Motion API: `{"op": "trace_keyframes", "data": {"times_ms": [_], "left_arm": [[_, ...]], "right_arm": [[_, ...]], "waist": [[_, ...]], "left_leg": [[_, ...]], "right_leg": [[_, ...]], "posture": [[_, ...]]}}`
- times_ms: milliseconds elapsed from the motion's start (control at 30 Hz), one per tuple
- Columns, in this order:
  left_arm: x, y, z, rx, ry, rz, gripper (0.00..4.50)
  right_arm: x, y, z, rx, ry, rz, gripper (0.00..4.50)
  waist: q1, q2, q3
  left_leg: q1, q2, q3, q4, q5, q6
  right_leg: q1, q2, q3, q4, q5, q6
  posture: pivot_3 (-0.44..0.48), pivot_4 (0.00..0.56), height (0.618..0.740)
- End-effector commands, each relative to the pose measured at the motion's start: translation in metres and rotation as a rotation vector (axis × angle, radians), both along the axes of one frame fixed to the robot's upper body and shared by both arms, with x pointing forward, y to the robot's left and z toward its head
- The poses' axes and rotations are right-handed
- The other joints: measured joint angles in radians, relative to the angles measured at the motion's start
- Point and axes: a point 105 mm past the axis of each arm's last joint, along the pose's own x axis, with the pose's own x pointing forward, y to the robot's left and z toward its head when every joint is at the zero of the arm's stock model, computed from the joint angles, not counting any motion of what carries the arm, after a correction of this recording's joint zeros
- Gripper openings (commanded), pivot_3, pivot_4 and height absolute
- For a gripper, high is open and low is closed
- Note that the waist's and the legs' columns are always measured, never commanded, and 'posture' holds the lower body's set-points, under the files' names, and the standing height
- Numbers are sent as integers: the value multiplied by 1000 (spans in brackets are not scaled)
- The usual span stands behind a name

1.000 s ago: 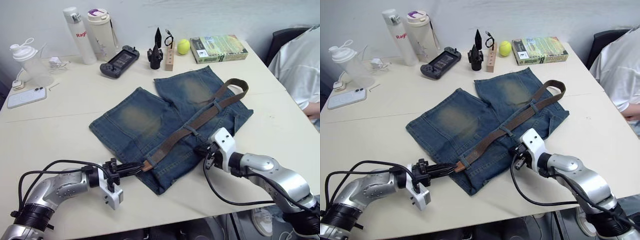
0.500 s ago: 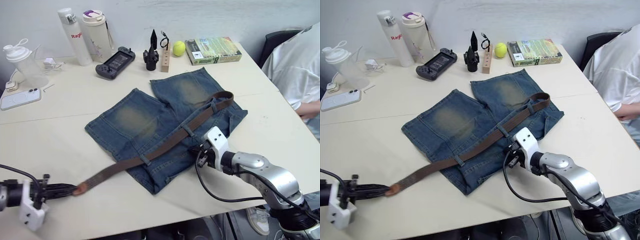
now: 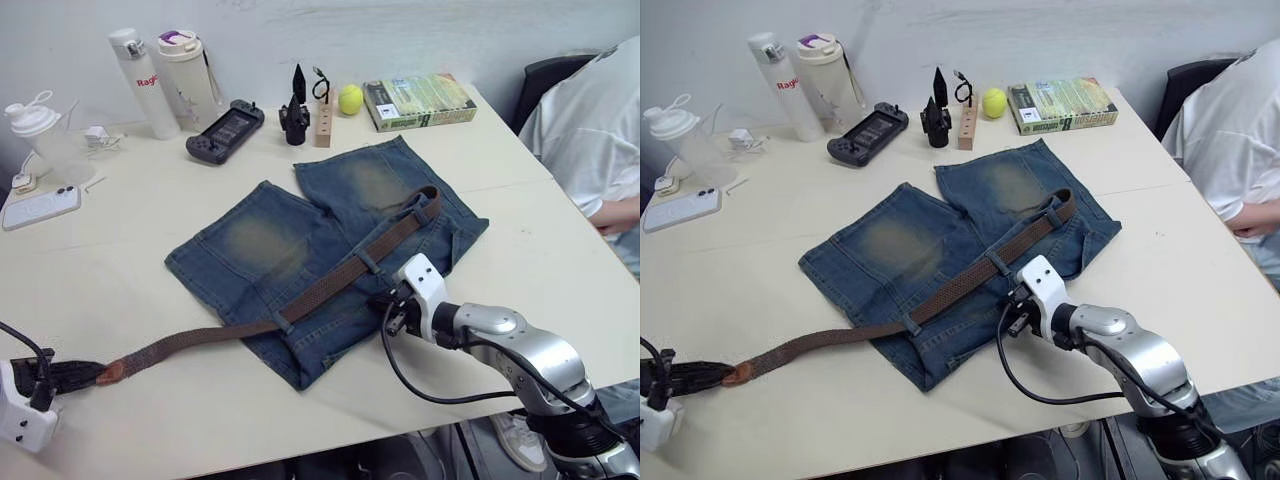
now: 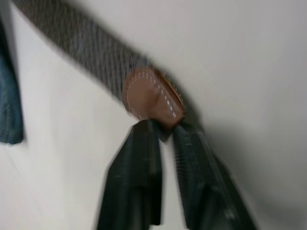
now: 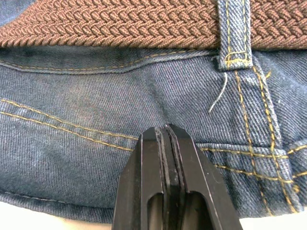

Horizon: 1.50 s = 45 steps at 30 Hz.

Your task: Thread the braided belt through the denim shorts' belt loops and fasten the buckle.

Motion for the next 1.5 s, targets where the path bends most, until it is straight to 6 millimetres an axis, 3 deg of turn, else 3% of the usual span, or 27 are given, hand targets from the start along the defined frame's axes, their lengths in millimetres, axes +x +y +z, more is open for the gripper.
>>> {"op": "trace_keyframes", "data": {"times_ms": [33,100,233,333,433,567,600,633,700,767,833,967,1133,1300,1433,1500], "left_arm": [[1,-20,4,-141,71,-13,2436],[6,-33,12,-207,57,-49,3025],[13,-57,28,-312,16,-131,3025],[1,-88,39,-492,71,-192,3025],[1,-127,50,-657,183,-60,3025],[8,-154,55,-819,310,53,3025],[8,-162,54,-861,342,65,3063],[8,-169,53,-894,362,69,3063],[8,-185,52,-977,417,91,3063],[9,-200,47,-1022,485,117,3063],[13,-212,46,-1078,515,157,3063],[17,-240,38,-1109,527,135,3063],[18,-259,27,-1008,557,40,3063],[22,-275,26,-968,583,-55,3063],[25,-297,22,-954,642,-117,3063],[26,-303,21,-945,662,-130,3063]], "right_arm": [[-1,-3,-14,-15,69,-13,0],[0,-4,-14,-15,70,-16,0],[1,-7,-16,-29,68,-23,0],[1,-7,-16,-30,68,-23,0],[0,-6,-15,-26,68,-17,0],[0,-5,-11,-13,57,-17,0],[1,-5,-10,-8,55,-20,519],[1,-5,-9,-1,52,-21,519],[1,-4,-4,24,44,-26,1124],[2,-3,2,45,26,-27,2029],[3,-4,8,72,12,-42,2646],[4,-10,34,140,-99,-27,4301],[-10,-37,59,66,-166,116,4431],[-9,-59,65,-86,-197,187,4431],[13,-104,48,-552,-310,224,4431],[22,-116,44,-687,-352,249,4431]], "waist": [[1,-1,0],[0,-1,0],[1,-4,-1],[0,-21,2],[-8,-30,3],[-9,-30,3],[-9,-30,4],[-6,-29,4],[2,-26,7],[4,-25,7],[4,-27,8],[6,-25,12],[30,-16,19],[30,-14,20],[29,-13,21],[28,-13,21]], "left_leg": [[0,0,0,0,0,0],[0,0,0,0,0,0],[-1,0,1,1,0,1],[-2,-1,0,4,0,0],[-3,0,-1,6,-1,-4],[-3,0,-2,9,-1,-5],[-3,0,-3,10,-1,-5],[-3,0,-4,11,-1,-5],[-3,0,-5,15,-2,-4],[-4,0,-6,16,-2,-3],[-6,0,-6,16,-2,-3],[-7,-1,-6,17,-2,-2],[-10,-1,-5,17,-2,-1],[-14,1,-6,18,-2,-1],[-14,0,-4,19,-2,-1],[-14,-1,-3,20,-2,0]], "right_leg": [[0,0,0,0,0,0],[0,0,0,1,0,-1],[0,-1,0,0,0,-1],[0,-2,0,-1,0,0],[1,-2,0,-2,0,0],[4,-2,-1,-4,0,0],[5,-2,-1,-3,0,0],[6,-2,-1,-3,0,0],[8,-1,-2,-4,0,0],[8,3,-1,-3,1,2],[8,4,-1,-4,1,4],[7,7,1,-5,3,6],[5,11,2,-10,5,9],[4,14,1,-12,5,9],[4,13,1,-12,5,9],[3,13,1,-12,5,10]], "posture": [[0,150,720],[0,150,720],[0,150,720],[0,150,720],[0,150,720],[0,150,720],[0,150,720],[0,150,720],[0,150,720],[0,150,720],[0,150,720],[0,150,720],[0,150,720],[0,150,720],[0,150,720],[0,150,720]]}}
